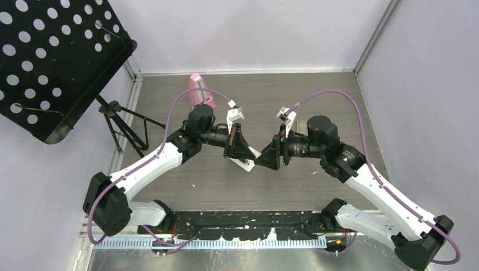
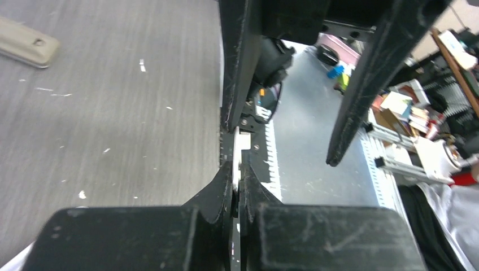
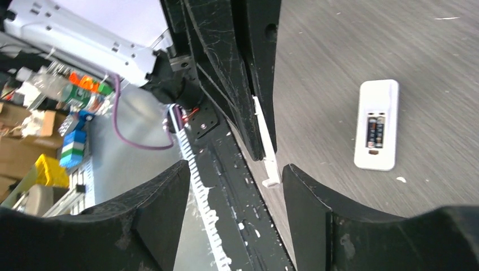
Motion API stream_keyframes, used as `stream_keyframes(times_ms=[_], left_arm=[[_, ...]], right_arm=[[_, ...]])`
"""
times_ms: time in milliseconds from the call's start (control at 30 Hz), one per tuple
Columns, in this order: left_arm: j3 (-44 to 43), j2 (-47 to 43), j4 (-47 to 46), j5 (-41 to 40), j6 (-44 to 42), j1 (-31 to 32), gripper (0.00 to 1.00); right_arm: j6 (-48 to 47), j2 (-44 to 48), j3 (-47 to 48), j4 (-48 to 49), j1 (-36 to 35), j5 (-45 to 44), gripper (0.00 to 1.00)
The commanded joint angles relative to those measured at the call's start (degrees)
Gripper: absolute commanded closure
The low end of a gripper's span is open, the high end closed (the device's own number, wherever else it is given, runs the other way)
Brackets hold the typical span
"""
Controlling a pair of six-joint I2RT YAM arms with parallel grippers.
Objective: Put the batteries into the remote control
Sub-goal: Place the remote control at the center of the board.
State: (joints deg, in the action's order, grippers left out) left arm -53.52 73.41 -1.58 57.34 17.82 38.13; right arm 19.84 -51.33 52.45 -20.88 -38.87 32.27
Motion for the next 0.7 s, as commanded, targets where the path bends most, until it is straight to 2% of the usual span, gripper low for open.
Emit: stream_keyframes(times_ms=[0, 100, 267, 367, 433, 500, 567, 667], left_arm=[[-2.68, -1.40, 0.46, 9.89, -2.57, -0.29, 1.00], [-2.64, -1.55, 0.50, 10.29, -2.10, -0.34, 1.00], [-2.65, -2.00, 0.75, 9.70, -1.88, -0.33, 1.00], [-2.64, -2.19, 0.67, 9.14, -1.66, -0.40, 1.00], [-2.58, -2.04, 0.37, 8.99, -0.91, -0.36, 1.00], [-2.55, -1.95, -0.30, 8.61, 0.29, -0.36, 1.00], [-2.43, -2.04, -0.68, 7.03, 1.61, -0.34, 0.89], [-1.87, -3.26, 1.32, -0.93, 3.40, -0.57, 0.48]], right_arm=[[-4.20, 0.03, 2.57, -0.85, -0.11, 9.61, 0.37], [-6.41, -1.75, 3.77, -3.88, -0.06, 9.62, 0.43], [-7.61, -3.70, 4.67, -4.18, -0.15, 13.26, 0.62], [-7.88, -4.40, 4.77, -4.26, -0.11, 14.29, 0.76], [-7.73, -4.77, 4.86, -4.09, -0.22, 14.24, 0.91], [-7.43, -5.08, 5.01, -3.98, -0.28, 13.42, 0.99], [-7.13, -5.18, 5.03, -3.43, -0.49, 10.77, 0.99], [-6.92, -4.89, 5.08, -2.70, -0.70, 4.71, 0.99]])
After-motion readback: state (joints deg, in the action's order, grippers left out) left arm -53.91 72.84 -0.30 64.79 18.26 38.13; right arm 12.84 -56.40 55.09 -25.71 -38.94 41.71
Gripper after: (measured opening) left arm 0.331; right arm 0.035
